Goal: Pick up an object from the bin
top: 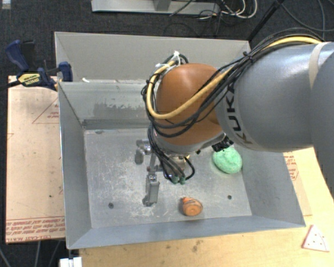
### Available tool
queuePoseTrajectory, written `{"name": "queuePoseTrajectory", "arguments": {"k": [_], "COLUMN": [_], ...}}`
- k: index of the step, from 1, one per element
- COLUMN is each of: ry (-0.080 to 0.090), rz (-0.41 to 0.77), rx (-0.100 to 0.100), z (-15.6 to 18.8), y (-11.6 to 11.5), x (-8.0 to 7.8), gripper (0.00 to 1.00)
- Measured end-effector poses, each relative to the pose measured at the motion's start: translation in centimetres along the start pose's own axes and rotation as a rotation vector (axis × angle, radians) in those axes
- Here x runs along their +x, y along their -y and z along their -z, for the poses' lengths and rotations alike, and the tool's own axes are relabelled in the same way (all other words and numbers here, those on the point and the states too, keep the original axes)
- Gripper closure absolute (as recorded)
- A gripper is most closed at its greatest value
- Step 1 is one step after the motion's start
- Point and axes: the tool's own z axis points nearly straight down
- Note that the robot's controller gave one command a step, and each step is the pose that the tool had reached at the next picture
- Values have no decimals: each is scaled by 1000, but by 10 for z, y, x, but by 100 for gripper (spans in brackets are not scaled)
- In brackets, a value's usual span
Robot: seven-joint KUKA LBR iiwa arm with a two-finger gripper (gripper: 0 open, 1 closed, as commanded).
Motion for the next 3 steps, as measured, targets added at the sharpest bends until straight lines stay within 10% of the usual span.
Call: {"name": "queuePoseTrajectory", "arguments": {"k": [1, 2, 3], "ry": [7, 8, 6], "rz": [-4, -41, -49], "rx": [-2, -3, -1], "z": [5, 16, 56], "y": [1, 8, 43], "x": [-2, -50, -59], "gripper": [0, 0, 0]}}
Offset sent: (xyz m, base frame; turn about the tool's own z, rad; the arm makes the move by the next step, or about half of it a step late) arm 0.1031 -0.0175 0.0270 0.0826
